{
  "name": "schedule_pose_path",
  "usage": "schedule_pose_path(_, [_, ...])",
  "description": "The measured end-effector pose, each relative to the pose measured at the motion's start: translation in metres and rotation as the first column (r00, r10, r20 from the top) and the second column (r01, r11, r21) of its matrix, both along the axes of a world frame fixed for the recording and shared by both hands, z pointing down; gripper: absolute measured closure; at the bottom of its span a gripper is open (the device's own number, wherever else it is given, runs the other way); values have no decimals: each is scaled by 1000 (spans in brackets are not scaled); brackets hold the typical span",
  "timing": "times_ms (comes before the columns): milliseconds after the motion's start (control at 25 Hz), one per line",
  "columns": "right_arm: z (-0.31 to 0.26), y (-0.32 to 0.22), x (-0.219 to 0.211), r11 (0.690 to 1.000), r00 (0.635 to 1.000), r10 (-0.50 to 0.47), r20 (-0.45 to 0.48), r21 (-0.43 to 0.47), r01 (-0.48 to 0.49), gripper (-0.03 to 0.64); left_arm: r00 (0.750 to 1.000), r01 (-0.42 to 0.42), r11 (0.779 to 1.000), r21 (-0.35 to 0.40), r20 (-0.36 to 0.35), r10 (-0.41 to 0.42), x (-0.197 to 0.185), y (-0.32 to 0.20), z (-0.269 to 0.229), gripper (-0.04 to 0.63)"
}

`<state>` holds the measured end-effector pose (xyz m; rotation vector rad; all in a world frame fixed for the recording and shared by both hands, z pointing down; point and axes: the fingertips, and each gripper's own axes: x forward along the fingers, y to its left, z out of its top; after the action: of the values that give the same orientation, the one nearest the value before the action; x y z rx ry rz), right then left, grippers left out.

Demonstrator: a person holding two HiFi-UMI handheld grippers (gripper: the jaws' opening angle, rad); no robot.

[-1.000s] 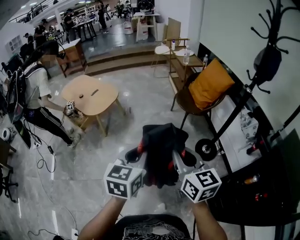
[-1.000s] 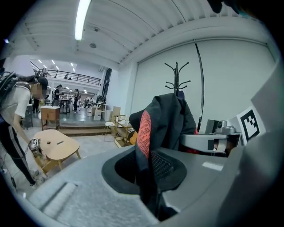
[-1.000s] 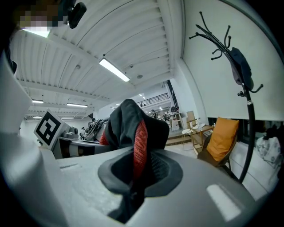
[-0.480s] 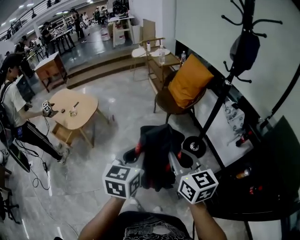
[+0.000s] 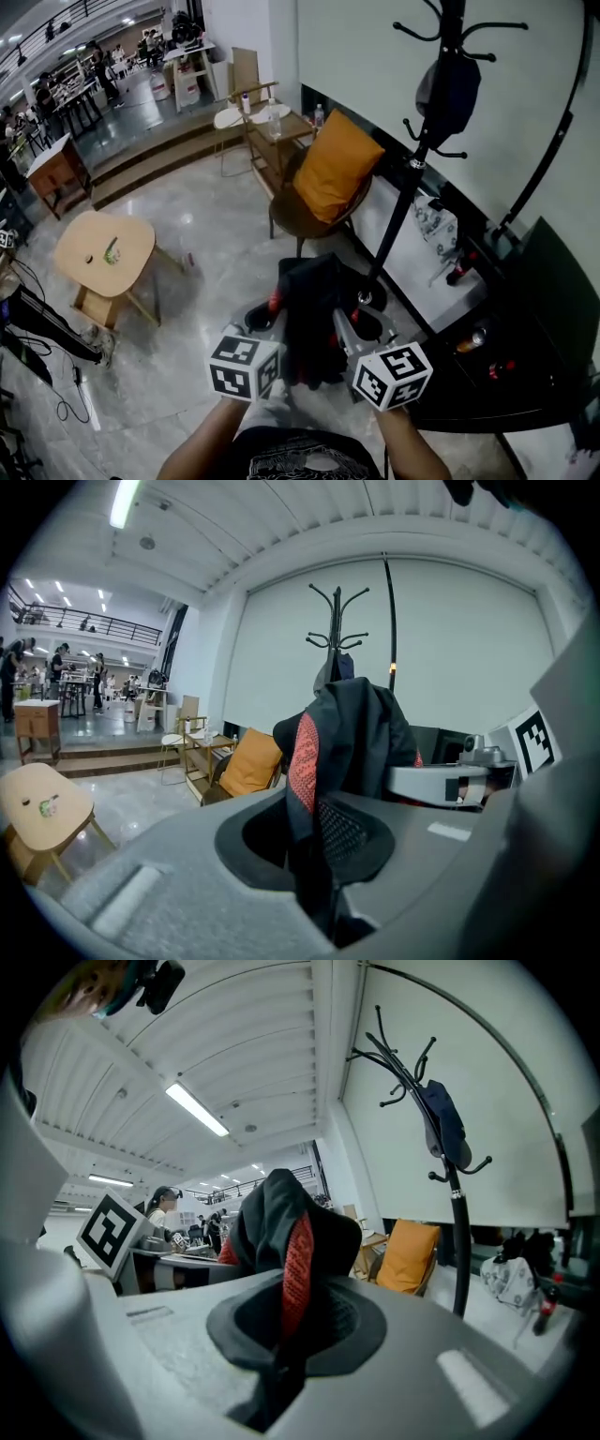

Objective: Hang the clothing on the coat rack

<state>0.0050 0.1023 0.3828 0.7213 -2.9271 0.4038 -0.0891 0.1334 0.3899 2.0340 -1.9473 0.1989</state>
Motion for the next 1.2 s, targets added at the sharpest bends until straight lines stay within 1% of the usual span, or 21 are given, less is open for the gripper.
schedule_pose_path(320, [0, -56, -18, 993, 993, 115, -19, 6, -115, 591, 993, -121, 993, 9, -13, 121, -20, -65, 0, 561])
schedule_pose_path(600, [-6, -95, -33, 977, 976, 214, -35, 20, -214, 591, 975, -223, 974, 25, -15, 223, -38, -115, -6, 561])
schedule_pose_path(880, [-11, -126, -48, 951, 950, 309, -43, 39, -307, 591, 949, -314, 948, 46, -20, 315, -54, -156, -13, 561])
schedule_pose_path(1080, [-16, -144, -50, 926, 925, 377, -47, 52, -375, 591, 922, -386, 921, 58, -20, 388, -57, -180, -17, 561])
schedule_pose_path(1200, [-18, -152, -52, 912, 911, 409, -49, 62, -406, 591, 909, -415, 907, 67, -25, 417, -60, -192, -19, 561])
